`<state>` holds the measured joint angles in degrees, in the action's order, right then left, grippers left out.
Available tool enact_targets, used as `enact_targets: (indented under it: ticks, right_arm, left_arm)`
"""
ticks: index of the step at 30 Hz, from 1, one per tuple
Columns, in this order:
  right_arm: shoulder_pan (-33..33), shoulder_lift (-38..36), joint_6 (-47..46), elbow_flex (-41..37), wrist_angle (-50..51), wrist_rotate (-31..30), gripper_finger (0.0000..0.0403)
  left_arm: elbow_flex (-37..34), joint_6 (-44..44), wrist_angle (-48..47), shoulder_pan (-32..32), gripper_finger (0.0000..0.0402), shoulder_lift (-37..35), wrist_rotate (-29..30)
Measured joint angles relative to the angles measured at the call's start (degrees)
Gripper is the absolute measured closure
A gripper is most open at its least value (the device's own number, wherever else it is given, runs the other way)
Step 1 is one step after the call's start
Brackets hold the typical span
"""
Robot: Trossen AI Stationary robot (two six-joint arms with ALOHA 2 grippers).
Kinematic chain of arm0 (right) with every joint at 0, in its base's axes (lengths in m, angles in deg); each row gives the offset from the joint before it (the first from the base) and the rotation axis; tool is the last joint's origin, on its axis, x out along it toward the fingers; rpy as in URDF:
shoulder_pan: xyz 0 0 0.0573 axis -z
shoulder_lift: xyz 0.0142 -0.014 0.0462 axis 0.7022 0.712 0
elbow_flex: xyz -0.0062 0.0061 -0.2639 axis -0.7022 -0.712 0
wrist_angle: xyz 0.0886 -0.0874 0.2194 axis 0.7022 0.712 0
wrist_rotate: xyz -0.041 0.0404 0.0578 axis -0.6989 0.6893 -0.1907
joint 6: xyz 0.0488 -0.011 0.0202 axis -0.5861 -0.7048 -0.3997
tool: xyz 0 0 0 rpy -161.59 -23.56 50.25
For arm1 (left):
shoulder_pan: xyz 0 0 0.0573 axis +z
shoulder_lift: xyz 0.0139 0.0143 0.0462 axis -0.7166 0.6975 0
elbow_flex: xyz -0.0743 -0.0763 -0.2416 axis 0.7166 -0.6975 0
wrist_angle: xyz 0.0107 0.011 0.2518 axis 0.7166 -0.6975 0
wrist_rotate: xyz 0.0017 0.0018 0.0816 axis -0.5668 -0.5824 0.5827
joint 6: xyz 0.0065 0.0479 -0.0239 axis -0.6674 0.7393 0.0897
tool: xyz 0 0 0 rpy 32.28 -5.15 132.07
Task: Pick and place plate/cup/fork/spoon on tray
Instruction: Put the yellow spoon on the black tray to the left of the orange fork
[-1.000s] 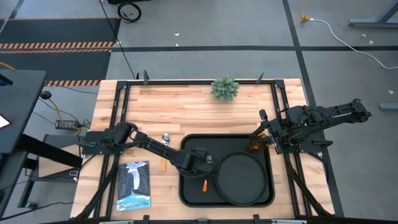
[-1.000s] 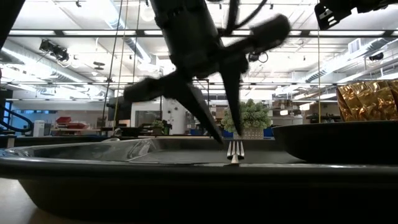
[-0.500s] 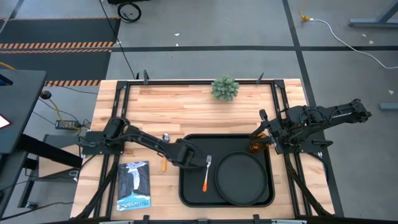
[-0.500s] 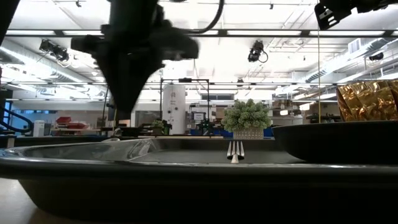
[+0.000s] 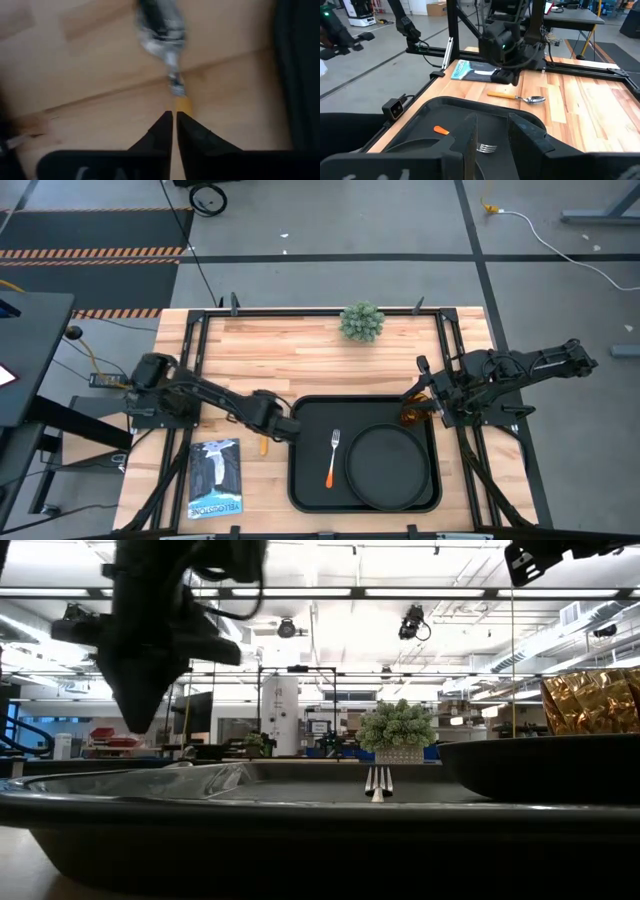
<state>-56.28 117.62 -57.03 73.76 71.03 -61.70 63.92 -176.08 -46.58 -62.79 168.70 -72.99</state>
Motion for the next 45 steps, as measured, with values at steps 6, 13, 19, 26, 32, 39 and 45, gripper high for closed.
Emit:
enact_targets:
  ticks: [6,13,19,26,32,39,45]
  right_arm:
    - [0.0,0.5,0.0,0.0,-0.4,-0.1,0.0289]
    - [0.0,1.0,0.0,0.0,-0.4,-0.1,0.0289]
    - [0.0,1.0,-0.1,0.0,-0.4,-0.1,0.0289]
    - [0.0,1.0,-0.1,0.0,-0.6,-0.1,0.0289]
    - [0.0,1.0,-0.1,0.0,-0.6,-0.1,0.0289]
    - [0.0,1.0,-0.1,0.0,-0.6,-0.1,0.0289]
    - [0.0,1.0,-0.1,0.0,-0.5,-0.1,0.0289]
  left_arm:
    - [-9.4,-5.6,9.9,0.6,0.0313,-5.2,1.2]
    - [-16.2,-7.7,19.7,1.9,0.0243,-5.4,0.8]
    - [-18.3,-10.3,22.5,1.7,0.0230,-5.4,0.8]
    - [-19.0,-10.3,24.3,1.7,0.0235,-5.2,-0.2]
    - [-18.9,-10.3,24.5,1.7,0.0284,-5.1,-0.5]
    - [-18.9,-10.3,24.7,1.7,0.0338,-5.1,-0.7]
    - [-16.4,-8.9,23.5,1.7,0.0349,-4.7,-0.3]
